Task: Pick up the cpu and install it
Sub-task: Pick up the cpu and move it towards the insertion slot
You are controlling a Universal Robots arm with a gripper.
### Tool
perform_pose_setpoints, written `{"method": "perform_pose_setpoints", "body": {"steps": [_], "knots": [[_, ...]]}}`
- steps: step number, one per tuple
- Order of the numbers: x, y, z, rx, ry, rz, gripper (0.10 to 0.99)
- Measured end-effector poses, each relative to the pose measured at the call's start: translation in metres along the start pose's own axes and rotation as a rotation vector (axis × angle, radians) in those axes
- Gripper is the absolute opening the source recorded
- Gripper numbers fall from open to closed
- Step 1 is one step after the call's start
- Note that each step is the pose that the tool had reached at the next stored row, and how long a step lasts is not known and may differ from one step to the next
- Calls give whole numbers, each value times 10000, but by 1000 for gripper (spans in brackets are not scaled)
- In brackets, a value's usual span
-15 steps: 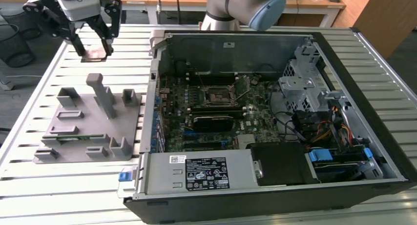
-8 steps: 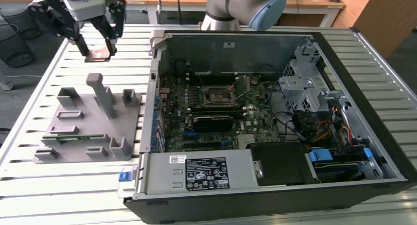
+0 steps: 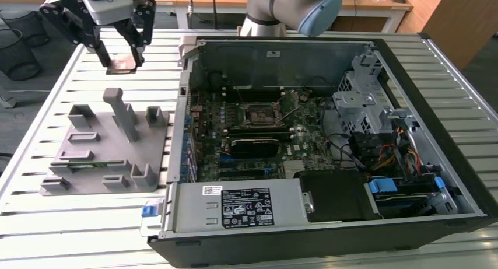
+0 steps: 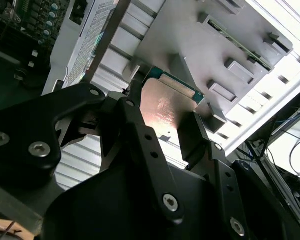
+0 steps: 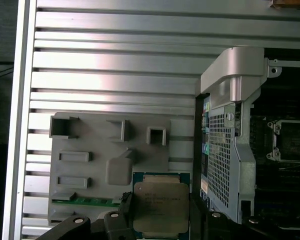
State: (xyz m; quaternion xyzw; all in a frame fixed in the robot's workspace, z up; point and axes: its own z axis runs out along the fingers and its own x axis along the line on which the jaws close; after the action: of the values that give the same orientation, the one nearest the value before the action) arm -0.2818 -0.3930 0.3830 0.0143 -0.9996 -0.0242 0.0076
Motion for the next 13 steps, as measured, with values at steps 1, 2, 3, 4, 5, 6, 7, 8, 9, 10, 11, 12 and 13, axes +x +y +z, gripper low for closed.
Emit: {"method": "perform_pose_setpoints", "body": {"steps": [1,2,3,4,5,6,7,8,9,10,11,12,13], "knots": [[-8,0,0,0,0,0,537],[-17,0,0,0,0,0,537],[-26,-1,-1,0,1,0,537],[-36,-1,-1,0,0,0,537],[-44,-1,-1,0,0,0,537],[-53,-1,-1,0,0,0,537],[-62,-1,-1,0,0,0,537],[-71,-2,-1,0,0,0,537],[-79,-2,-1,0,0,0,537],[-89,-2,-1,0,0,0,537],[-97,-2,-1,-1,0,0,537],[-105,-3,-1,0,0,0,537],[-114,-3,-2,0,0,0,537]]}}
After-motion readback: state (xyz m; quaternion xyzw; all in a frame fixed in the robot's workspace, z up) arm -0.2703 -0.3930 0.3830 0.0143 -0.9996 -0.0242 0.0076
